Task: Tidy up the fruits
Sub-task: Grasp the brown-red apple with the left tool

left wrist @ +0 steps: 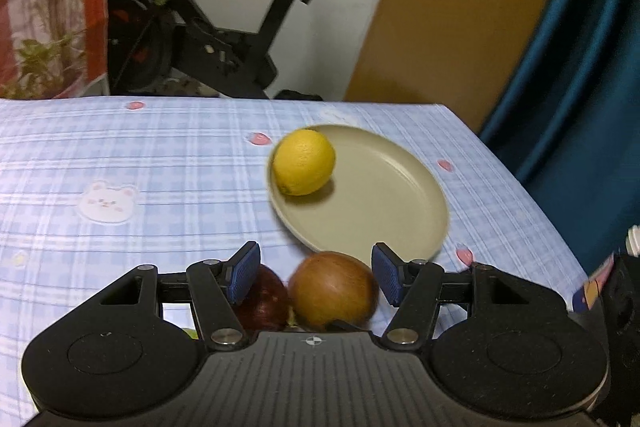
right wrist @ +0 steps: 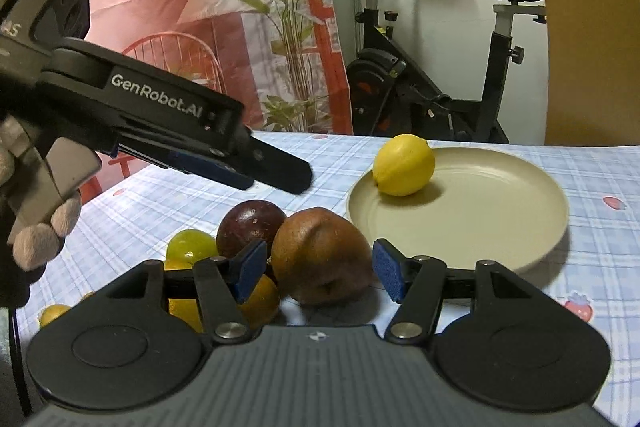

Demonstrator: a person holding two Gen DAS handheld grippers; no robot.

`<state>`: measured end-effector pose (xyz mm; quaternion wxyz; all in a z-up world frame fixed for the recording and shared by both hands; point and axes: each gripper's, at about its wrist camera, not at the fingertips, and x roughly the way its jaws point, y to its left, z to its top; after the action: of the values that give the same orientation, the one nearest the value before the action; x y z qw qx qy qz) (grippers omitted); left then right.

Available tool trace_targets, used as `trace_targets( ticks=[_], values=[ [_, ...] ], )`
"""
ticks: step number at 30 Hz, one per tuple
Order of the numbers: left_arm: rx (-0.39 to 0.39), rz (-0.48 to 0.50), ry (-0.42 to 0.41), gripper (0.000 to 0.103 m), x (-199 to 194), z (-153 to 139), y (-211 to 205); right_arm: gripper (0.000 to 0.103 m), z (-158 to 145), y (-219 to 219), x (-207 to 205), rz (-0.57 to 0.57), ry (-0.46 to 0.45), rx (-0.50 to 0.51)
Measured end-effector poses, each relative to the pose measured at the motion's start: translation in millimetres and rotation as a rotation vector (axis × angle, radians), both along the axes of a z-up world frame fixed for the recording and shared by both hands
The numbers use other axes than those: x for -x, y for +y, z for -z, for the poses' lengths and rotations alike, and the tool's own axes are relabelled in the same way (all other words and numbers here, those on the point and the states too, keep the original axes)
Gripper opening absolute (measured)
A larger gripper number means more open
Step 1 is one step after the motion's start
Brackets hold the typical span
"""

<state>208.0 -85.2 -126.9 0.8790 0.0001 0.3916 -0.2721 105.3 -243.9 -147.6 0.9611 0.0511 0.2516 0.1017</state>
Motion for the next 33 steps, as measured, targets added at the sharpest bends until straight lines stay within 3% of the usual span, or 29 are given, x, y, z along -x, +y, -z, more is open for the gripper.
trace_targets(
  ticks=[7,10,20,23,24,25,33],
  values=[
    [-0.054,0.070,0.005,0.062,2.7,10.9,-17.6,0.062,8.1,-3.8,-3.4,0.008,0.029,-0.032],
    [-0.071,0.089,0.012,0.061,3.5,14.6,-22.0,0.062,14.1,-6.6,-7.0,0.004,0.088,-0.064],
    [-0.129,0.102,-0.017,0.061,10.0,15.9,-31.4,0.073,18.4,-18.3,-11.0,0.030,0.125,-0.155],
    [-0.132,0.110,-0.025,0.061,10.7,15.0,-32.8,0.072,19.3,-23.3,-13.8,0.027,0.145,-0.196],
    [-0.135,0.114,-0.027,0.061,12.4,14.1,-33.4,0.064,19.5,-26.4,-13.2,0.018,0.146,-0.209],
    [-0.139,0.118,-0.026,0.061,13.2,13.7,-34.3,0.063,19.2,-27.5,-12.5,0.006,0.142,-0.223],
    [-0.143,0.124,-0.029,0.061,13.7,8.7,-37.5,0.062,11.9,-29.6,4.6,0.037,0.058,-0.238]
  ],
)
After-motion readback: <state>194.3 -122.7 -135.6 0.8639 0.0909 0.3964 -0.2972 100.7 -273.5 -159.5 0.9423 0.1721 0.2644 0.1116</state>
